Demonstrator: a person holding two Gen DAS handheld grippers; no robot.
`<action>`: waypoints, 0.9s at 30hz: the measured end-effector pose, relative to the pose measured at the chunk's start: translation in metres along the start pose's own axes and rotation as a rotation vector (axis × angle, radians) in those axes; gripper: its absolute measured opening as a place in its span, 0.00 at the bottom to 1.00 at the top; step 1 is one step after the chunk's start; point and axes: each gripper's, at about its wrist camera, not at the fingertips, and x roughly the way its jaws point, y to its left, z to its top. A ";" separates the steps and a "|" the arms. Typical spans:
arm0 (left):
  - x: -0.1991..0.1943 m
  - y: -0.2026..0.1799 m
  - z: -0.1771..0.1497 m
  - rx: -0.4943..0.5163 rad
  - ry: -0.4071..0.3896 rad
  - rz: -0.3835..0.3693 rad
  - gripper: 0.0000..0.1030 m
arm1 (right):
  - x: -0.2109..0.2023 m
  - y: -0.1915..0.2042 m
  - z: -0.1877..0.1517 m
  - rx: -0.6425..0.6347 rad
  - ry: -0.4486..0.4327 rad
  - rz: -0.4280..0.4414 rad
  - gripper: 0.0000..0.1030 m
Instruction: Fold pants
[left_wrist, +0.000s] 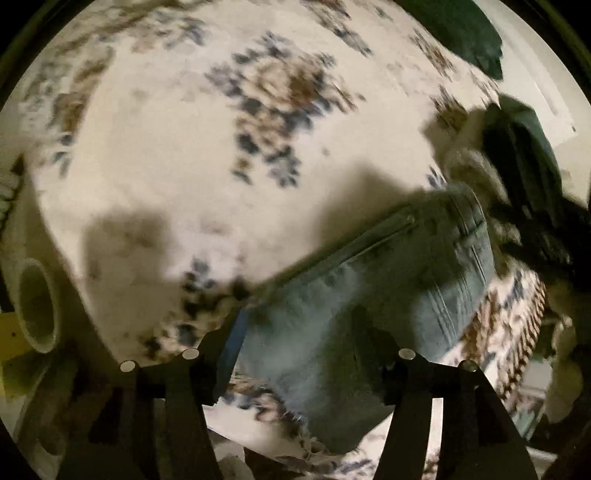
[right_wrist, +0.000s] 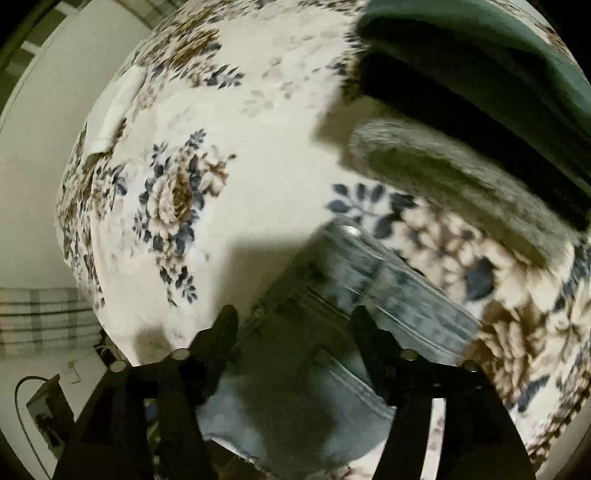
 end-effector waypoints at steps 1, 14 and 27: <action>-0.005 0.005 -0.001 -0.020 -0.020 0.017 0.55 | -0.004 -0.004 -0.004 0.005 -0.001 0.000 0.69; 0.041 0.005 -0.110 -0.440 0.216 -0.195 0.56 | 0.011 -0.110 -0.071 0.081 0.094 0.007 0.79; 0.120 0.009 -0.171 -1.152 0.292 -0.601 0.56 | 0.038 -0.153 -0.065 0.055 0.166 0.083 0.79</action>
